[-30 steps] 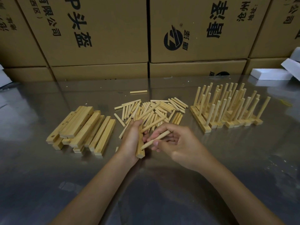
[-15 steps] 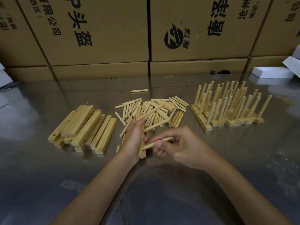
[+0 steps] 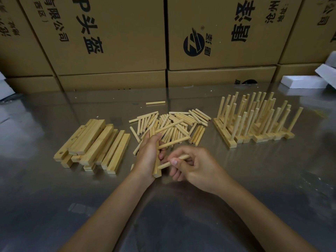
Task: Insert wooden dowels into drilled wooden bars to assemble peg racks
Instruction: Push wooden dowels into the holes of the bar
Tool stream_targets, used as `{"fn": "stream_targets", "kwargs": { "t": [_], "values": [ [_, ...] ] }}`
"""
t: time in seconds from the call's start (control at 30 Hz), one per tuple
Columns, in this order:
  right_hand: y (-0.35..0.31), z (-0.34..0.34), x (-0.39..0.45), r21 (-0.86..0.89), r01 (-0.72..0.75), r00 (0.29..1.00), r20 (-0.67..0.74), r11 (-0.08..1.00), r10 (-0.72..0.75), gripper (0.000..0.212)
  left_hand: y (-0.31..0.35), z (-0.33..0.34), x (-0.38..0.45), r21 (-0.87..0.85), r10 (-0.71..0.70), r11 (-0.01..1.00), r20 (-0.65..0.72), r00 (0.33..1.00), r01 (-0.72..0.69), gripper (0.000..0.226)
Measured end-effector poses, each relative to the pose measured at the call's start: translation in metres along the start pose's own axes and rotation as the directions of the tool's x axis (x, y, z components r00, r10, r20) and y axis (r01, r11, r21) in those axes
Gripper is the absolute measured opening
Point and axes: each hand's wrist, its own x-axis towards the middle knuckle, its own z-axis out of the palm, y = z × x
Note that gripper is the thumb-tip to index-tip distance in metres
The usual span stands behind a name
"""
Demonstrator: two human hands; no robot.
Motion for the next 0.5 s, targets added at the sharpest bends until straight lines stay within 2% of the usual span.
{"fn": "stream_targets", "kwargs": {
  "t": [0.03,0.1,0.17,0.2,0.27,0.33,0.4,0.5],
  "values": [
    [-0.001,0.000,0.002,0.092,-0.022,1.000,0.009,0.995,0.021,0.007,0.001,0.001,0.000,0.002,-0.007,1.000,-0.012,1.000,0.007,0.018],
    [-0.003,-0.003,0.004,0.231,-0.076,0.996,0.061,0.970,0.063,0.026,0.002,0.003,0.001,-0.025,-0.043,0.999,0.000,0.999,0.043,0.017],
    [0.001,-0.011,0.007,0.177,-0.114,0.992,0.075,0.978,0.102,0.036,0.005,0.004,0.002,-0.087,-0.091,0.992,0.037,0.995,0.094,0.018],
    [0.007,-0.016,0.008,0.090,-0.113,0.993,0.037,0.990,0.110,0.034,0.006,0.003,0.002,-0.133,-0.117,0.984,0.044,0.992,0.122,0.019],
    [0.021,-0.031,0.011,-0.255,-0.077,0.990,-0.135,0.964,0.044,0.032,0.009,-0.001,0.003,-0.208,-0.144,0.966,0.052,0.988,0.151,0.022],
    [0.034,-0.043,0.013,-0.596,-0.068,0.985,-0.169,0.800,-0.043,0.049,0.012,-0.004,0.004,-0.241,-0.145,0.958,0.050,0.988,0.153,0.023],
    [0.043,-0.047,0.014,-0.696,-0.093,0.992,-0.126,0.712,0.005,0.060,0.013,-0.005,0.004,-0.256,-0.154,0.953,0.051,0.987,0.162,0.025],
    [0.052,-0.045,0.016,-0.729,-0.122,0.989,-0.144,0.674,0.023,0.058,0.013,-0.004,0.004,-0.251,-0.156,0.954,0.056,0.986,0.165,0.026]
  ]
}}
